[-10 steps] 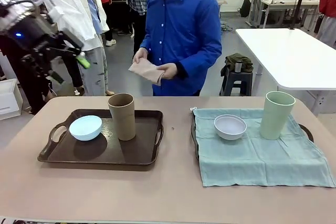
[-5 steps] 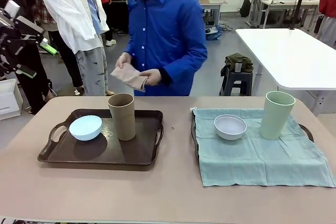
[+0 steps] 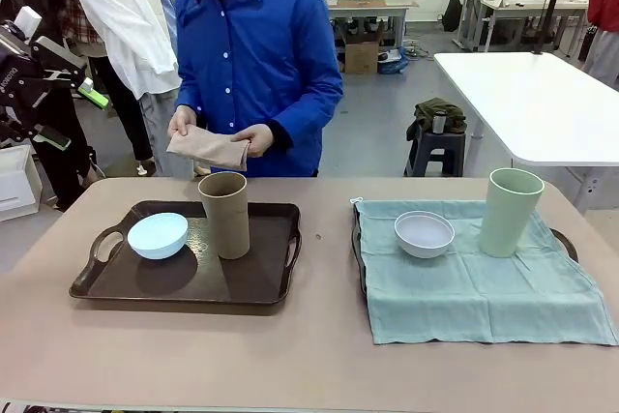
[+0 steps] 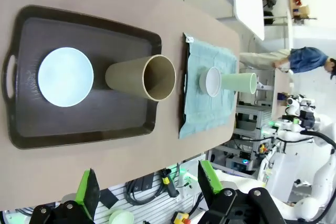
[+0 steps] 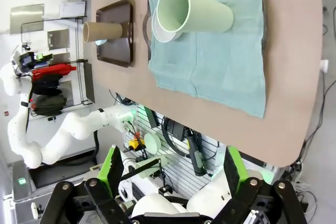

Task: Set up a tray with a mat and arrange the tableware.
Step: Pick up the Picnic Bowl and Reusable plastic cup from the Handle tray in front of the human's position and hold them in the air.

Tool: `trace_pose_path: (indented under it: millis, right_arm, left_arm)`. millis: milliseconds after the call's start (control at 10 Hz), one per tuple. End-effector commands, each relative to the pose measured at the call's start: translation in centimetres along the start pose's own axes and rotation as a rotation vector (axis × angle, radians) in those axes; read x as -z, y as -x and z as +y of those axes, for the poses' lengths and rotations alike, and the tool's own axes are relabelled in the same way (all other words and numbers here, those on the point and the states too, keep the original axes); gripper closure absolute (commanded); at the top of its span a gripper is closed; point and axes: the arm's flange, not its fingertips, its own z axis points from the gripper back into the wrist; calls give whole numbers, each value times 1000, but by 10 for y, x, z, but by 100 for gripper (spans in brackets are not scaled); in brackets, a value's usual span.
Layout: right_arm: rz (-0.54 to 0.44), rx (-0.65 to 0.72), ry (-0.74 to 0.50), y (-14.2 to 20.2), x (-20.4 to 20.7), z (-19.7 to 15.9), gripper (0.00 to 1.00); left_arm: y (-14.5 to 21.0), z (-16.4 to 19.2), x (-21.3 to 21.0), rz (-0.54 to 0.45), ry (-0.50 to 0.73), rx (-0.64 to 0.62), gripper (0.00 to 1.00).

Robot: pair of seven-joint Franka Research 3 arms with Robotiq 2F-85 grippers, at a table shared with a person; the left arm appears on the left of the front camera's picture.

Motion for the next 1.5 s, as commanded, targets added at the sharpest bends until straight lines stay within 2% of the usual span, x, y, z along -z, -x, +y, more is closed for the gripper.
trace_pose_path:
  millis: [0, 200, 300, 400, 500, 600, 800, 1000, 1100, 1400]
  right_arm:
    - [50, 24, 1, 0, 6, -14, 0]
    - [108, 82, -98, 9, 8, -39, 0]
    - [143, 73, -151, 16, 9, -47, 0]
    - [184, 38, -255, 23, 8, -54, 0]
    - [175, 55, -339, 31, 4, -68, 0]
    - [123, 103, -381, 39, 0, -77, 0]
    - [-96, 214, -375, 54, -9, -91, 0]
    - [-279, 344, -339, 57, -14, -96, 0]
    - [-301, 369, -332, 56, -16, -95, 0]
    - [-237, 365, -344, 53, -11, -90, 0]
  left_arm:
    - [-14, 19, 0, 53, 6, -48, 0]
    - [-32, 68, -20, 275, 78, -63, 0]
    - [-34, 90, -23, 342, 149, -66, 0]
    - [-38, 111, -30, 360, 227, -79, 0]
    - [-40, 130, -39, 359, 330, -84, 0]
    - [-42, 143, -50, 334, 374, -91, 0]
    - [-42, 163, -61, 288, 428, -94, 0]
    - [-40, 166, -56, 267, 400, -64, 0]
    - [-39, 162, -54, 267, 379, -44, 0]
    - [-32, 162, -58, 276, 353, -49, 0]
